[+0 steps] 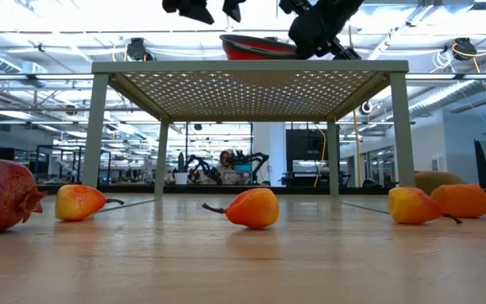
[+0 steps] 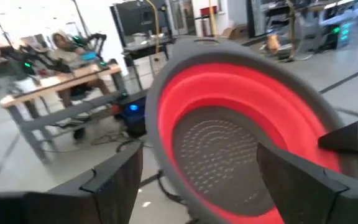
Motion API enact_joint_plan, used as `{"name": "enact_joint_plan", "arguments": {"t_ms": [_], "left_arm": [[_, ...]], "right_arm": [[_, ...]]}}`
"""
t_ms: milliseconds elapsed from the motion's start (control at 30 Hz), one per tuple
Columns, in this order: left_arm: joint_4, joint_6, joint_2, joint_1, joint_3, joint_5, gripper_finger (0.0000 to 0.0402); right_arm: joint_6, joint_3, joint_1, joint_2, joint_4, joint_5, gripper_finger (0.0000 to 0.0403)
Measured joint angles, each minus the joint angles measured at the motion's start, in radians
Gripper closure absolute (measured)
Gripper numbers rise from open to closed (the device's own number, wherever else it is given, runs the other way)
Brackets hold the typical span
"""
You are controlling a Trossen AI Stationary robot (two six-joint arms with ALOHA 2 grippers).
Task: Pick & Place Fruit
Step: Put the strainer on the shelf
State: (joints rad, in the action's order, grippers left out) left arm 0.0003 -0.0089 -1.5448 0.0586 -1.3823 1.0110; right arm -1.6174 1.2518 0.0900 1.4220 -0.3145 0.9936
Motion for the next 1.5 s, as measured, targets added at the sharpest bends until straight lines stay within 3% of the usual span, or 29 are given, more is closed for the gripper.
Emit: {"name": "enact_joint_plan", "arguments": {"t_ms": [333,533,667,833,1067,1267,1500], "left_arm": [[-0.005,-0.057,0.000,0.041,0.000,-0.094,0.0131],[-0.024,-0.041,0.000,0.042,0.000,-0.085,0.0157],[-0.029,-0.023,0.005,0.038,0.000,-0.020,0.0160],[-0.030,-0.009,0.014,0.041,0.000,-0.019,0.0160],[-0.133,-0.145,0.016,0.078,0.000,-0.064,0.0160],[-0.147,-0.232,0.016,0.113,0.000,-0.221,0.0160],[-0.147,-0.267,0.016,0.119,0.000,-0.244,0.0162]], "right_arm": [[-0.020,0.000,-0.042,0.000,0.000,0.002,0.0390],[-0.029,0.000,-0.048,0.000,-0.001,0.040,0.0390],[-0.026,0.000,-0.048,0.000,0.004,0.059,0.0390],[-0.026,0.000,-0.049,-0.001,0.001,0.058,0.0390],[-0.027,0.000,-0.073,-0.001,0.018,0.058,0.0390],[-0.062,0.000,-0.094,0.000,0.065,0.054,0.0390],[-0.070,0.000,-0.095,0.000,0.064,0.054,0.0390]]}}
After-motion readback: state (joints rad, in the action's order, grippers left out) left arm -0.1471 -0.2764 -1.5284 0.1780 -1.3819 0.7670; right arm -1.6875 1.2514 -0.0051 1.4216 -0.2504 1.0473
